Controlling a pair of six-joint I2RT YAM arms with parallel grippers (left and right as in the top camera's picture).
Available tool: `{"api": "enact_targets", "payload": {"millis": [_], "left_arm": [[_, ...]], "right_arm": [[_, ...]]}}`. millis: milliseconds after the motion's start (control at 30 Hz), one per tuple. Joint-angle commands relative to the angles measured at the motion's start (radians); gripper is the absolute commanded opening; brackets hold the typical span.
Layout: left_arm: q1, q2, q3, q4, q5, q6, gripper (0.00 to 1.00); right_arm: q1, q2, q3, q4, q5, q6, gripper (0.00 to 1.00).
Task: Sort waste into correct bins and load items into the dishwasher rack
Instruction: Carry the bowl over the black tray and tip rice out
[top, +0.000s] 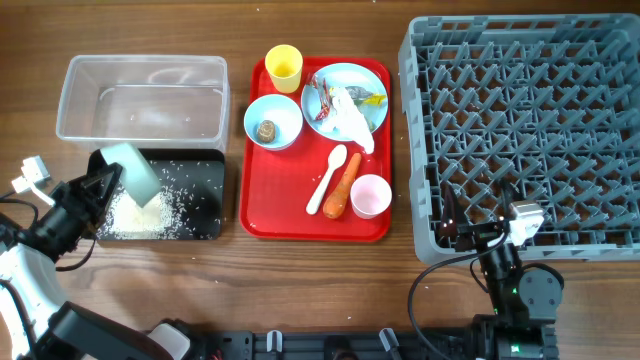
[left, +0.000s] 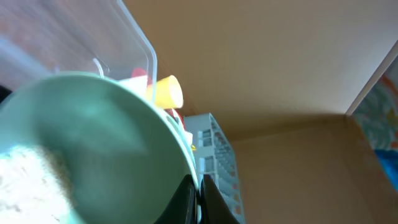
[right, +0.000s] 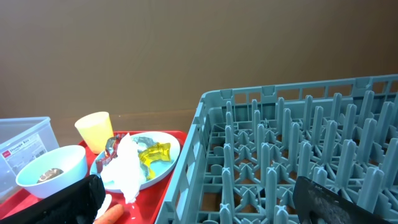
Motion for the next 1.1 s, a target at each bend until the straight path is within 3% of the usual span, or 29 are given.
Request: {"api": "enact_targets", "payload": {"millis": [0, 67, 100, 133, 267, 300, 500, 600, 800, 900, 1000, 1067], "left_arm": [[0.008, 0.013, -0.003, 0.061, -0.040, -0.035, 0.04], [0.010, 0.037, -0.003, 0.061, -0.040, -0.030, 0.04], [0.011, 0.055, -0.003, 0.024, 0.031, -0.024, 0.04], [0.010, 0.066, -0.003, -0.006, 0.107, 0.057, 0.04], [0.013, 0.076, -0.003, 0.015, 0.047, 0.049, 0.04], [0.012, 0.076, -0.003, -0.019, 0.110, 0.055, 0.04], [0.013, 0.084, -0.003, 0.006, 0.128, 0.069, 0.04], [0.008, 0.086, -0.003, 0.016, -0.083, 0.040, 0.04], [0.005, 0.050, 0.006, 0.010, -0.082, -0.011, 0.04], [-0.016, -0.049, 0.032, 0.009, -0.231, -0.116, 0.04], [-0.121, -0.185, 0.073, 0.014, -0.373, -0.220, 0.04], [-0.261, -0.297, 0.082, 0.049, -0.509, -0.335, 0.04]], "right_arm": [[0.004, -0.005, -0.001, 0.005, -0.013, -0.013, 1.00], [0.004, -0.005, -0.001, 0.005, -0.013, -0.013, 1.00], [0.004, -0.005, -0.001, 0.005, -0.013, -0.013, 1.00], [0.004, -0.005, -0.001, 0.005, -0.013, -0.013, 1.00], [0.004, -0.005, -0.001, 0.005, -0.013, -0.013, 1.00], [0.004, -0.005, -0.001, 0.005, -0.013, -0.013, 1.00], [0.004, -0.005, -0.001, 0.005, -0.013, -0.013, 1.00], [0.004, -0.005, -0.001, 0.005, -0.013, -0.013, 1.00], [0.004, -0.005, -0.001, 0.005, -0.013, -0.013, 1.00], [0.004, -0.005, -0.001, 0.005, -0.013, -0.013, 1.00], [0.004, -0.005, -0.001, 0.005, -0.013, -0.013, 1.00], [0.004, -0.005, -0.001, 0.005, -0.013, -0.013, 1.00]]}}
